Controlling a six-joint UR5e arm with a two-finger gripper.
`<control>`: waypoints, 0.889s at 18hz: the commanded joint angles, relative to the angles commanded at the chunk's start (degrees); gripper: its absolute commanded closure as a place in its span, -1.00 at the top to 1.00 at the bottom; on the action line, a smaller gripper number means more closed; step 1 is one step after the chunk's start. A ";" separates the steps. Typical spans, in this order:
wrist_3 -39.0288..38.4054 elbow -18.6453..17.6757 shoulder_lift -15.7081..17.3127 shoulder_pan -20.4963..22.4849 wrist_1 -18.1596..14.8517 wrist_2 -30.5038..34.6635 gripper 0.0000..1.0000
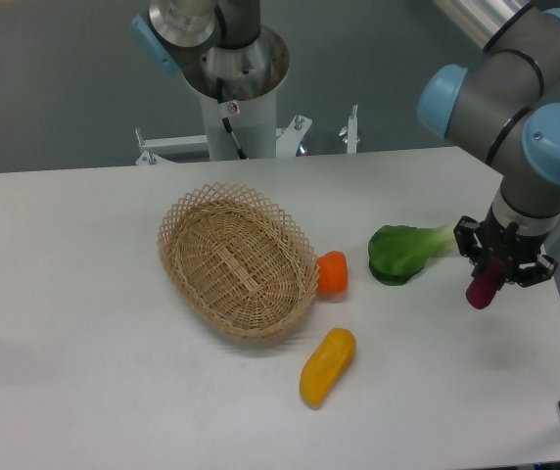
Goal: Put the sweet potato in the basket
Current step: 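Hold the purple sweet potato in the gripper and begin lifting, then carry the held sweet potato over the wicker basket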
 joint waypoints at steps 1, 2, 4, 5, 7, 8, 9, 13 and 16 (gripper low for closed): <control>-0.09 0.00 0.00 -0.09 0.00 0.00 -0.67; -0.09 0.00 0.00 -0.09 0.00 0.00 -0.68; -0.17 0.00 0.00 -0.09 -0.09 0.00 -0.68; -0.44 -0.09 0.09 -0.26 -0.09 0.09 -0.68; -0.96 0.00 0.09 -0.44 -0.09 0.18 -0.68; -1.40 -0.09 0.17 -0.53 -0.26 0.18 -0.68; -1.93 -0.09 0.18 -0.88 -0.35 0.52 -0.68; -2.11 -2.10 0.70 -2.54 -0.53 0.35 -0.70; -3.07 -4.83 2.19 -4.83 -0.44 0.09 -0.71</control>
